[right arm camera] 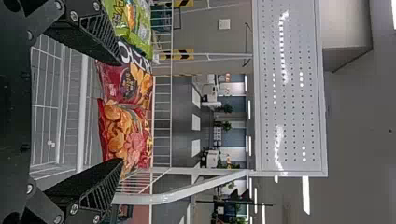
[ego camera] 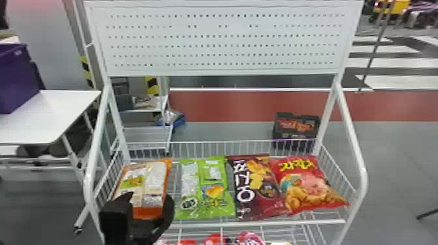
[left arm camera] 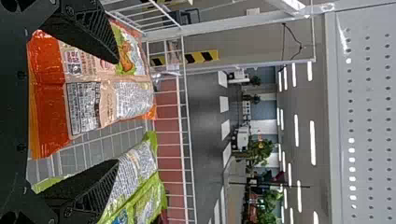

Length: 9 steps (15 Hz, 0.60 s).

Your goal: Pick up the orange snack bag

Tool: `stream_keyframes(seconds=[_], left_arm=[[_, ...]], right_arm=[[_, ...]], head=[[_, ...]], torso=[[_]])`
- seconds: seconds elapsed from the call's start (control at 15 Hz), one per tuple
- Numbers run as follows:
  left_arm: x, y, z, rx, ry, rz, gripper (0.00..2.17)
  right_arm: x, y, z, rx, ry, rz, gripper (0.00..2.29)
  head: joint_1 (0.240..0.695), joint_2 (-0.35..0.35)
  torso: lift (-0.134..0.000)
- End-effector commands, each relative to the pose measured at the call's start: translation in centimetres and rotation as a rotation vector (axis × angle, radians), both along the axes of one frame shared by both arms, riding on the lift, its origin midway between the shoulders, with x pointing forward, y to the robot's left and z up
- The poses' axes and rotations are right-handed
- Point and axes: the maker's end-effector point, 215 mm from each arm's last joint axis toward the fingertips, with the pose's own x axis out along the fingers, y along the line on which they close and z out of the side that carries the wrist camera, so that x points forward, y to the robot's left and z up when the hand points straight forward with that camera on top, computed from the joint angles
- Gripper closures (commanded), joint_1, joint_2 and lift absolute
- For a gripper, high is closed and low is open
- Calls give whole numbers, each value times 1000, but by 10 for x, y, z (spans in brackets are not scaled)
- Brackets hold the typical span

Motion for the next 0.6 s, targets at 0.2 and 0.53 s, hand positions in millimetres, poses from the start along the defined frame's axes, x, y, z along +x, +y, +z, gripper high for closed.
stream_keyframes(seconds=[0.2, 0.53], left_arm=[[34, 8, -17, 18, 62, 22, 154], [47, 31, -29, 36, 87, 61, 157]], right_arm=[[-1, 0, 1, 1, -4, -1, 167], [-1, -1, 1, 0, -3, 0, 167]], head=[[499, 0], [499, 0]], torso=[[0], [0]])
